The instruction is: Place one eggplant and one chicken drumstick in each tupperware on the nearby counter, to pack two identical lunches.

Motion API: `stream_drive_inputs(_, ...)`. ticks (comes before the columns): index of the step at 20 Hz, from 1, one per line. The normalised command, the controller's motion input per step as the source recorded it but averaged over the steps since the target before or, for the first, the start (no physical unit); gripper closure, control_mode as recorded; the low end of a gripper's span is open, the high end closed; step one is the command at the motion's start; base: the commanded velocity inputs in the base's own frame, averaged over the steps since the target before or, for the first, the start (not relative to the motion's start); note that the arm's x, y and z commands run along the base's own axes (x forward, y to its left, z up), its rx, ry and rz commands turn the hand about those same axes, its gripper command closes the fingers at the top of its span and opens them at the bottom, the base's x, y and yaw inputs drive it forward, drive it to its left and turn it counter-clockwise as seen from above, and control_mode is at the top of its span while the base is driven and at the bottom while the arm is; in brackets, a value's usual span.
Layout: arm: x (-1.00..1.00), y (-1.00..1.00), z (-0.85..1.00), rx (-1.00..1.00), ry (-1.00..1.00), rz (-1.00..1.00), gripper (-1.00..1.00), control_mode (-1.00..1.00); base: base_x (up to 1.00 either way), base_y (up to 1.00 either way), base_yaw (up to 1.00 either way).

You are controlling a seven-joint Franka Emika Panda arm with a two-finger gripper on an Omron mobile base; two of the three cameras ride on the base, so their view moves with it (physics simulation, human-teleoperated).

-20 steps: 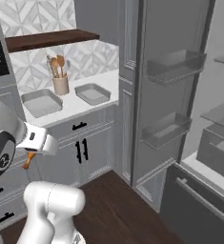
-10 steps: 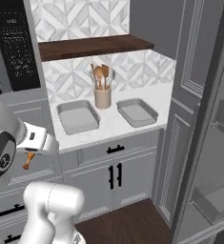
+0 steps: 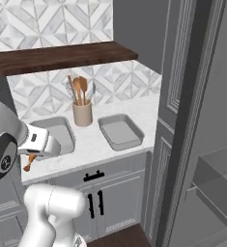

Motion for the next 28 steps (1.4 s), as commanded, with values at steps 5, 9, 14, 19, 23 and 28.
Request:
stream_drive_inputs(5,0.00,0.00,0.00,0.00,0.00,0.00,1.00,1.00,0.19,-0.18,-0.03)
stream_drive_inputs(9,0.00,0.00,0.00,0.00,0.00,0.00,1.00,1.00,0.25,-0.14,-0.10)
stream_drive_inputs(14,0.00,0.00,0.00,0.00,0.00,0.00,1.00,1.00,0.31,-0.01,-0.07)
stream_drive_inputs(19,0.58,0.00,0.05,-0.05,0.00,0.00,1.00,-1.00,0.00,0.00,0.00)
stream_drive_inputs(23,1.00,-0.01,0.02,-0.07,0.00,0.00,1.00,-1.00,0.00,0.00,0.00)
stream_drive_inputs(28,0.99,-0.16,-0.04,-0.01,0.04,0.00,1.00,-1.00,0.00,0.00,0.00)
